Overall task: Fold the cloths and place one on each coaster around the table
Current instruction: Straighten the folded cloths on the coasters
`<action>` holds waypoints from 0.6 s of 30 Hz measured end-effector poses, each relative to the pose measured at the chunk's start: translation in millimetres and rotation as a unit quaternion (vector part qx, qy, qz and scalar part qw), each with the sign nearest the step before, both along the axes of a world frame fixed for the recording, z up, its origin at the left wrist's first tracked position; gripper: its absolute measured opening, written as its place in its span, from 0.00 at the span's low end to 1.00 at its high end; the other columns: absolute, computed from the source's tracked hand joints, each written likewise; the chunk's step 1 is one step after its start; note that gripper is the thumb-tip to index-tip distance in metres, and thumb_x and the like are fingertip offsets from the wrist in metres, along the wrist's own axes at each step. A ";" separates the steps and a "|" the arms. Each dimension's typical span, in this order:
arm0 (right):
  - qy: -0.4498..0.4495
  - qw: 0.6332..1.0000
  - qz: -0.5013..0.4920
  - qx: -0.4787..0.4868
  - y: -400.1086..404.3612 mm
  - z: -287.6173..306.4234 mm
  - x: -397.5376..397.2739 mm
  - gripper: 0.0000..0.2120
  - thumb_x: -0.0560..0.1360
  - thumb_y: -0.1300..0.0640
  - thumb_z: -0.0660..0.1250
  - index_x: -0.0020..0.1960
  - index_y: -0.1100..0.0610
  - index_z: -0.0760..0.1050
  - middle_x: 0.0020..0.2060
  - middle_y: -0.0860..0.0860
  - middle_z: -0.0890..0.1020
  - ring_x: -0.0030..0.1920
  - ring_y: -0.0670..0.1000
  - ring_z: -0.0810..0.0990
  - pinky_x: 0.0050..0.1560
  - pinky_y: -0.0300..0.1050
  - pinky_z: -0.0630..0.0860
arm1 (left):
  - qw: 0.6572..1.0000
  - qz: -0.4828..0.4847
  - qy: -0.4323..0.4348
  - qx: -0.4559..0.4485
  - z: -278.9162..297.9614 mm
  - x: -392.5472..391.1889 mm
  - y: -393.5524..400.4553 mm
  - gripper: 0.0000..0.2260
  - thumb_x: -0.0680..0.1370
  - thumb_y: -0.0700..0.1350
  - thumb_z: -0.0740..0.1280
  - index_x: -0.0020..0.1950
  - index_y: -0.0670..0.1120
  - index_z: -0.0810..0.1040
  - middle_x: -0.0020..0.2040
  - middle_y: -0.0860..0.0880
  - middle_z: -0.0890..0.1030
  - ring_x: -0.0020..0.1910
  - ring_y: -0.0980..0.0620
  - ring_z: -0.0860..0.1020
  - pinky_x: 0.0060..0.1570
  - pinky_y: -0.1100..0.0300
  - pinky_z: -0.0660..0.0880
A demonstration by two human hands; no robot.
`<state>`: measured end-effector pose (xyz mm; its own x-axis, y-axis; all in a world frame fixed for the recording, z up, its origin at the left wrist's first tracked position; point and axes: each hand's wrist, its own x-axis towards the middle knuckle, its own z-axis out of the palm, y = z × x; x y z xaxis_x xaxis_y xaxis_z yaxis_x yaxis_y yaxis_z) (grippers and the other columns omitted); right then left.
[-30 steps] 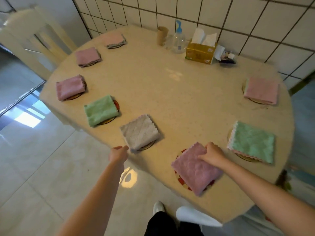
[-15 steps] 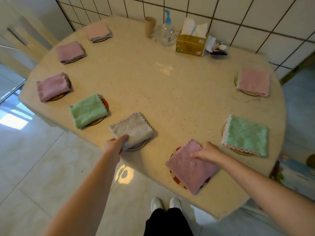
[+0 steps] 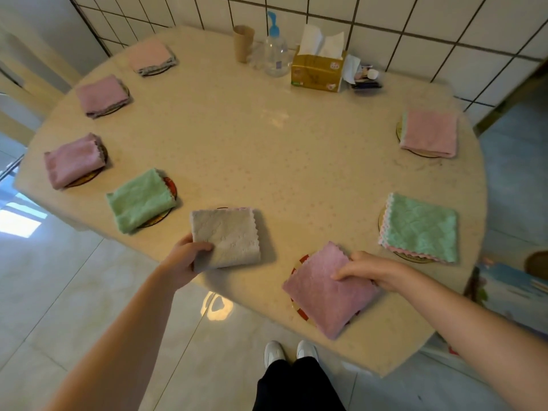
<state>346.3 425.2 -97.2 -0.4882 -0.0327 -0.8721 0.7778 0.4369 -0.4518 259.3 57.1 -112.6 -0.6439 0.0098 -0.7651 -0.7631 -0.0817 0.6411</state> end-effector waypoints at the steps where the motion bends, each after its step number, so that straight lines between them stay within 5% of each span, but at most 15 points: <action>1: -0.002 1.000 -0.019 -0.016 0.5 -0.6 3.4 0.27 0.61 0.52 0.75 0.57 0.60 0.76 0.49 0.56 0.84 0.49 0.55 0.83 0.55 0.53 0.79 | 0.999 -0.044 -0.003 -0.016 2.1 -3.9 -1.5 0.19 0.75 0.31 0.62 0.65 0.42 0.71 0.60 0.40 0.76 0.57 0.41 0.76 0.47 0.51 0.77; 7: -0.032 0.944 -0.270 -0.188 2.3 2.3 28.5 0.14 0.74 0.65 0.66 0.59 0.65 0.76 0.52 0.63 0.83 0.54 0.61 0.81 0.55 0.55 0.77 | 0.977 -0.158 0.038 -0.135 11.0 -36.1 0.2 0.16 0.75 0.31 0.61 0.62 0.39 0.73 0.54 0.41 0.78 0.50 0.42 0.78 0.46 0.50 0.78; 12: -0.063 0.875 -0.407 -0.253 -26.7 -4.5 63.0 0.12 0.77 0.69 0.60 0.59 0.63 0.74 0.48 0.60 0.82 0.48 0.59 0.81 0.33 0.51 0.82 | 0.934 -0.221 0.079 -0.271 8.3 -50.6 2.4 0.14 0.73 0.37 0.68 0.59 0.44 0.75 0.54 0.41 0.79 0.52 0.41 0.77 0.52 0.48 0.76; 16: -0.040 0.841 -0.447 -0.301 -33.9 -11.9 73.9 0.14 0.77 0.69 0.58 0.61 0.61 0.73 0.56 0.62 0.79 0.54 0.63 0.78 0.46 0.64 0.79 | 0.919 -0.232 0.089 -0.307 6.1 -53.8 6.4 0.15 0.74 0.36 0.66 0.59 0.45 0.75 0.52 0.41 0.78 0.51 0.41 0.75 0.47 0.52 0.72; 18: -0.023 0.836 -0.458 -0.300 -36.3 -14.5 74.6 0.14 0.78 0.69 0.59 0.62 0.62 0.73 0.57 0.62 0.79 0.55 0.61 0.78 0.50 0.60 0.79 | 0.912 -0.247 0.092 -0.316 5.1 -55.7 3.5 0.14 0.73 0.36 0.66 0.57 0.47 0.76 0.53 0.40 0.79 0.53 0.40 0.76 0.51 0.49 0.74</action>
<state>420.9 388.8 -111.7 -0.5153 -0.1016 -0.8509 0.6843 -0.6466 -0.3372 203.7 60.6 -107.5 -0.7983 -0.0720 -0.5980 -0.4820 0.6717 0.5626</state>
